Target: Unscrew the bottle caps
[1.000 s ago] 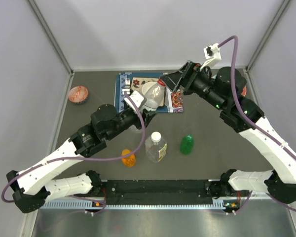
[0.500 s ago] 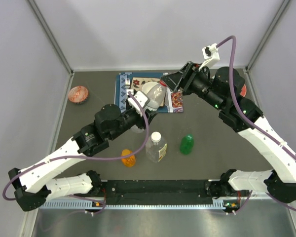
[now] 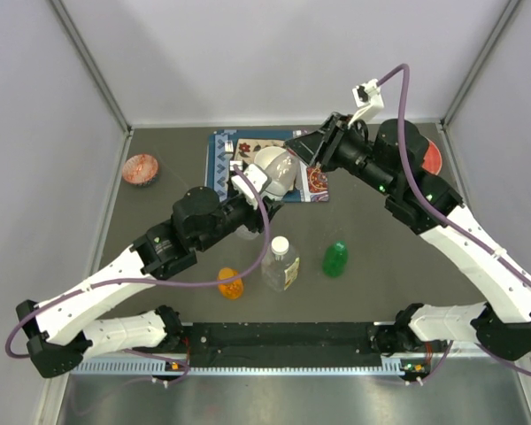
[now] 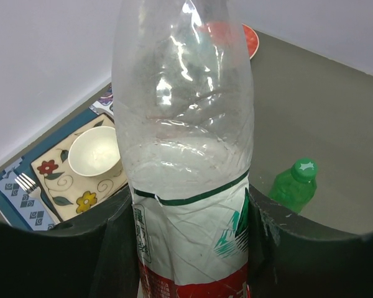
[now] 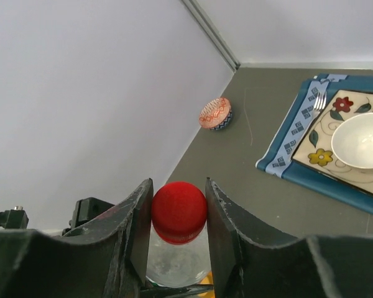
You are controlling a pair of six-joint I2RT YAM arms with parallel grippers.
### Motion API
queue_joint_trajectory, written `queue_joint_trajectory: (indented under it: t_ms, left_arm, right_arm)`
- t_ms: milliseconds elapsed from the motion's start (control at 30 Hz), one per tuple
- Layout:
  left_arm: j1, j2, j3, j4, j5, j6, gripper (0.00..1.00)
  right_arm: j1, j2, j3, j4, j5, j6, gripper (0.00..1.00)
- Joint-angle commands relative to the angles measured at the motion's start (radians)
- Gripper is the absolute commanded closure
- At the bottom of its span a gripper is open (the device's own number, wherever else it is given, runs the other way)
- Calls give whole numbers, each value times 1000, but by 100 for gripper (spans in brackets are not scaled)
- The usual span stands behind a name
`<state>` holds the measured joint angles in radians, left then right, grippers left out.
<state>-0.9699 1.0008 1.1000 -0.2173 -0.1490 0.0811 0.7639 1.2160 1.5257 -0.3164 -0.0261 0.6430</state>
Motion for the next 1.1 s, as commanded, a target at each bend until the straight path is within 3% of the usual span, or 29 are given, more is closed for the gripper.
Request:
queue_joint_trajectory:
  t_ms: [0,100,133,200,300,333,467,567,700,900,1067]
  left_arm:
    - [-4,-2,46,38,0,8,50]
    - [-4,-8,40,39,18,5,50]
    - [-4,-13,34,42,49,2,50]
    - [-4,-34,28,52,110,-10,50]
    - [11,-70,14,61,340,-30,50]
    - [19,-73,21,53,500,-37,50]
    - [85,-48,67,50,866,-133,50]
    - [123,-36,69,132,1093,-211,50]
    - [197,-25,34,317,1265,-402,50]
    - [244,-11,-31,620,1361,-644,50]
    - [244,10,-38,682,1381,-696,50]
  right_arm:
    - [9,-13,-19,31,-2,1,67]
    - [8,-30,-30,30,8,-14,82]
    - [9,-35,-32,30,0,-31,100]
    - [9,-42,-22,30,-38,-72,100]
    - [9,-53,20,-4,-153,-181,100]
    - [8,-55,33,-19,-194,-227,100]
    - [-5,-78,51,-65,-345,-350,100]
    - [-29,-107,36,-69,-567,-436,100]
    - [-34,-170,-21,-59,-753,-549,100]
    - [-41,-205,-75,-61,-954,-617,100]
    - [-41,-220,-102,-66,-1029,-637,100]
